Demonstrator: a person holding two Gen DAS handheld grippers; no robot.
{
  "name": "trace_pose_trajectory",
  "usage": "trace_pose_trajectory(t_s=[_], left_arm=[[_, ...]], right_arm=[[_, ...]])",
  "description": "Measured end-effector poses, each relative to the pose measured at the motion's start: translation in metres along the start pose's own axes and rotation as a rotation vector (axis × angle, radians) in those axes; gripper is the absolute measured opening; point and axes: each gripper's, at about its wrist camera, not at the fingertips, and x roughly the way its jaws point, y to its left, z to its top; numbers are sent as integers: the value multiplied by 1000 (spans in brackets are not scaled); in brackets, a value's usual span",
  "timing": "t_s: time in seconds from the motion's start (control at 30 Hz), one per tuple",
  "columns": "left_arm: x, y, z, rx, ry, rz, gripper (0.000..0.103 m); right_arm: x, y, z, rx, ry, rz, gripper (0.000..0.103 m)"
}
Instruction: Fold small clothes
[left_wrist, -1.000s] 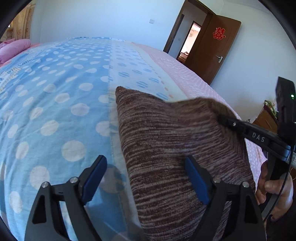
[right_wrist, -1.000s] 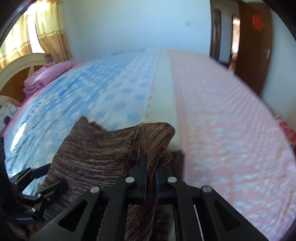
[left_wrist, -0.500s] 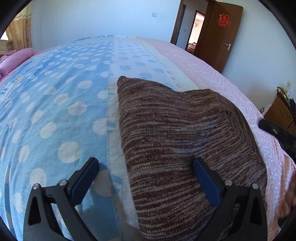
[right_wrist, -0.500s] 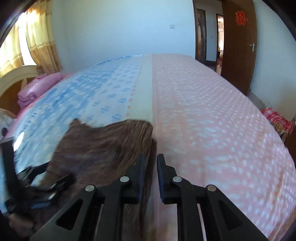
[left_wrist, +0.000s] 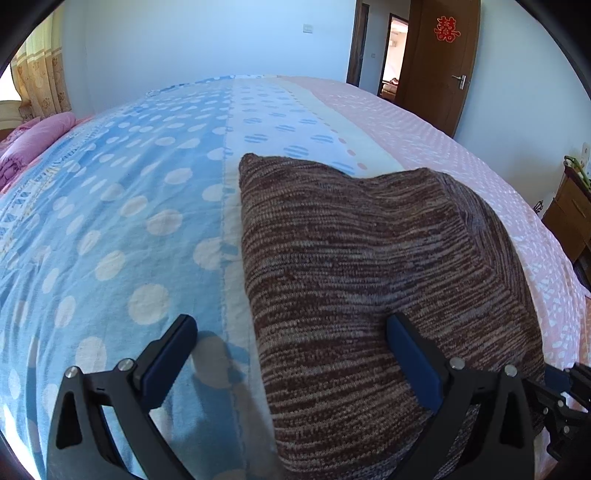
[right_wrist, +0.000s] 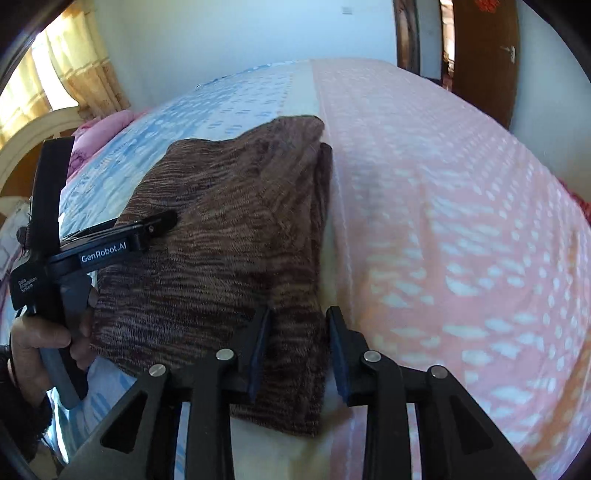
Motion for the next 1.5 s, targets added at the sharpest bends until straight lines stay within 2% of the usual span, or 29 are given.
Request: trace_pose_trajectory(t_s=[0.13, 0.17, 0.3, 0.43, 0.53, 0.57, 0.7, 0.77, 0.8, 0.87, 0.97, 1.07, 1.17, 1.2, 1.27, 1.3, 1.37, 1.5], left_arm=[[-3, -5, -1, 29, -17, 42, 103], [-4, -6, -1, 35, -22, 52, 103], [-5, -4, -1, 32, -26, 55, 103], [-4, -2, -1, 20, -19, 45, 103], [-5, -5, -1, 32, -26, 61, 103], [-5, -5, -1, 33, -26, 62, 103], [-7, -1, -1, 18, -10, 33, 103], [-11, 5, 0, 15, 17, -21, 101], [-13, 8, 2, 5, 31, -63, 93], [-20, 14, 7, -22, 38, -124, 84], [-25, 15, 16, -55, -5, -138, 83], [-15, 9, 23, -91, 6, -210, 83], [1, 0, 18, -63, 15, -139, 84], [11, 0, 13, -58, 48, -139, 87], [9, 7, 10, -93, 22, -180, 87], [10, 9, 10, -103, 26, -191, 87], [10, 9, 9, -104, 22, -189, 87], [11, 0, 9, -65, 25, -148, 90]], right_arm=[[-11, 3, -11, -3, -6, -22, 31], [-12, 2, -14, 15, -8, -19, 34], [-31, -1, -20, 47, -4, -24, 37], [-64, -4, -15, 67, -133, -45, 38], [-70, -6, 0, 68, -179, -61, 53], [-70, -6, 8, 67, -181, -63, 53], [-55, -15, 38, 121, -184, 0, 57], [-44, -22, 48, 152, -165, 53, 58], [-39, -25, 52, 162, -157, 64, 58], [-30, -35, 59, 207, -150, 93, 58], [-15, -52, 66, 322, -140, 155, 59], [2, -53, 74, 344, -130, 202, 59], [23, -42, 82, 291, -109, 235, 59], [31, -40, 82, 279, -94, 235, 59], [51, -35, 75, 251, -53, 257, 68], [50, -32, 71, 224, -92, 258, 70], [50, -23, 74, 169, -87, 253, 80], [55, -18, 76, 152, -85, 235, 81]])
